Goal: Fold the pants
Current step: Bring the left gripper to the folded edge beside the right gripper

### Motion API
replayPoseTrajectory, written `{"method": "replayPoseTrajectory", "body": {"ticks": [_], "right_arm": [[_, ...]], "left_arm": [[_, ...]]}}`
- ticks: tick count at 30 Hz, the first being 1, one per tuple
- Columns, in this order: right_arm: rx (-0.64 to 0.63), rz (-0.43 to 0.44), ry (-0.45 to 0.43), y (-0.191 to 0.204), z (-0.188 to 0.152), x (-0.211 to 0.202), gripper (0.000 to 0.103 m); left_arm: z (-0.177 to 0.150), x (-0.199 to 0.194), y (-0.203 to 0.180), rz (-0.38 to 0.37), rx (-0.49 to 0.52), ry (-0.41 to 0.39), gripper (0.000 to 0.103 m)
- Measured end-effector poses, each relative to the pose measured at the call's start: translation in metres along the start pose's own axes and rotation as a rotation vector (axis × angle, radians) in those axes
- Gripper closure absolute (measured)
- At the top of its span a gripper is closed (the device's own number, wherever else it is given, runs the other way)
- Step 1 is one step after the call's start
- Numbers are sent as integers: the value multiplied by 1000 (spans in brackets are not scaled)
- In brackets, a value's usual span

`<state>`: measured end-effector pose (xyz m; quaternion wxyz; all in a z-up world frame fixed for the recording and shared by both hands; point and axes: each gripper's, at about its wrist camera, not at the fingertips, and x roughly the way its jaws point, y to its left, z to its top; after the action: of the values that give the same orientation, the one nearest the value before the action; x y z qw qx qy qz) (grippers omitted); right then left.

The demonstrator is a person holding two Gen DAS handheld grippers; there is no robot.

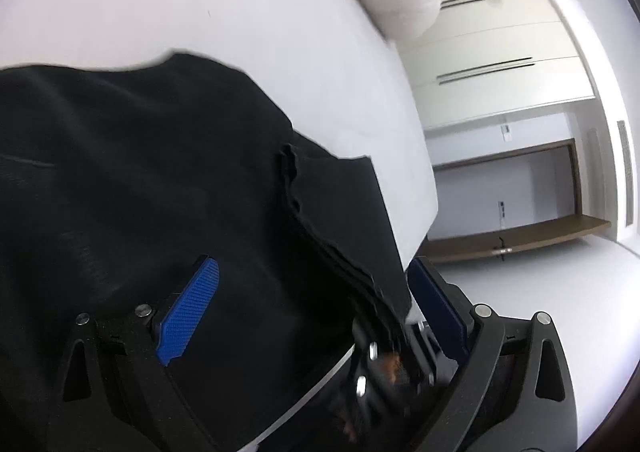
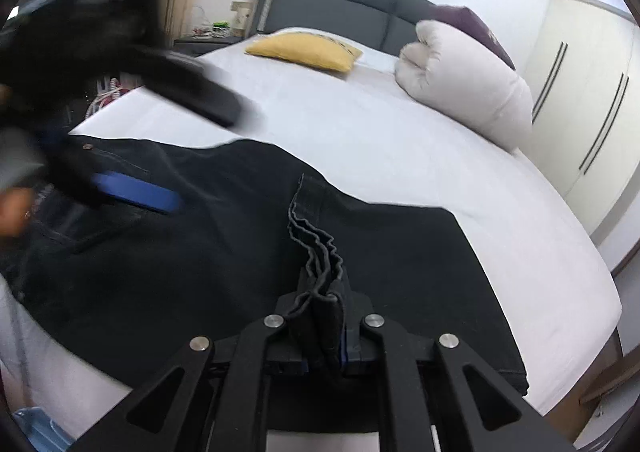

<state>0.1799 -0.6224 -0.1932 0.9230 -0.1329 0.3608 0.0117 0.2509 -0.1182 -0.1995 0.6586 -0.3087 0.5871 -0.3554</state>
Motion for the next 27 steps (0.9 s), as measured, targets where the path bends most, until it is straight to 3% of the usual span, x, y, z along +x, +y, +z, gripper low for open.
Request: {"method": "replayPoseTrajectory", "body": {"ticks": [4,6,7,9,12,22,27], "right_arm": [[-34,10,-14,19,5,-5,92],[-49,24,-24,29,7,-9,92],[-56,31,-28,34,8,-10,92],[-80,47,-39,44,9,-15,92],[-125,55,-50,60,13,-19,92],[-207,112,-7,109,25,-9,91],[-200,175,133,124,11,23,82]], "left_arm": [[16,22,2,-16,-32,58,7],[23,25,5,-40,-40,75,12],[25,24,5,-39,-36,77,19],[26,21,9,-28,-14,91,76],[30,6,18,8,10,71,92],[25,-22,40,150,88,30,96],[16,0,71,197,63,57,94]]}}
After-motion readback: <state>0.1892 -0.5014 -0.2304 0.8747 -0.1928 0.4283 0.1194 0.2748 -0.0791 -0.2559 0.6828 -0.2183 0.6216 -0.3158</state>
